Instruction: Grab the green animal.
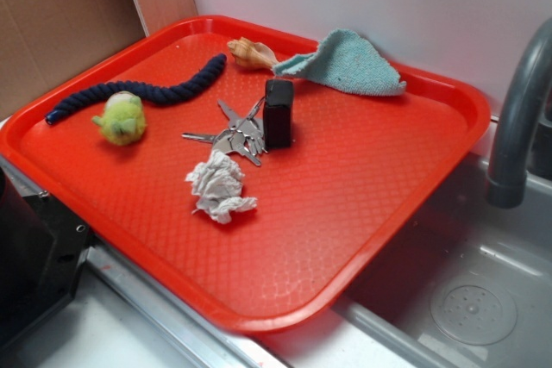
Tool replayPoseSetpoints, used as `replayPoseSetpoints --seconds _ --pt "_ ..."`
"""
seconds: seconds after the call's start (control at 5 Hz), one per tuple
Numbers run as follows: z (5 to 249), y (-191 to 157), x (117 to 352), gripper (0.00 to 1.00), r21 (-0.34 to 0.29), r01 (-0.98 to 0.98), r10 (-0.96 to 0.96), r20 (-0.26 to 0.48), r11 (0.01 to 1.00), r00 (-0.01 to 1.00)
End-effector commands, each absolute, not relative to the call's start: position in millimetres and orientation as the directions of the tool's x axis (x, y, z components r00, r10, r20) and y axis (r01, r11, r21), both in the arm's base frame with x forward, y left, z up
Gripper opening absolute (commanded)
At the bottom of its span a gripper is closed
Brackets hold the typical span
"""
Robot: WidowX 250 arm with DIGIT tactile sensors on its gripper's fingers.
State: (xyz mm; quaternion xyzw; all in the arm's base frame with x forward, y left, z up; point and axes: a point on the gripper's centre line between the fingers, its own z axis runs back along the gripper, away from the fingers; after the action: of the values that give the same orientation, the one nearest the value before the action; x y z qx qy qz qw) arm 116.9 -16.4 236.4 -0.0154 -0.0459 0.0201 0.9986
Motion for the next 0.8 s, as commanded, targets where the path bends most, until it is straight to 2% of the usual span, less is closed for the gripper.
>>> replayPoseSetpoints --seconds 0.0,0.2,0.4,0.6 --pt "236.4 -16.4 116.9 1.0 -0.033 -0.039 0.042 0.091 0.999 0.995" --pt "199.9 17.4 119.1 1.0 0.037 -0.2 0.196 0.094 0.979 0.976" --pt "170.5 40.6 122.4 1.0 0.135 -0.404 0.384 0.153 0.905 0.911" --pt "131.3 60.7 129.6 1.0 0.058 -0.507 0.498 0.123 0.86 0.859"
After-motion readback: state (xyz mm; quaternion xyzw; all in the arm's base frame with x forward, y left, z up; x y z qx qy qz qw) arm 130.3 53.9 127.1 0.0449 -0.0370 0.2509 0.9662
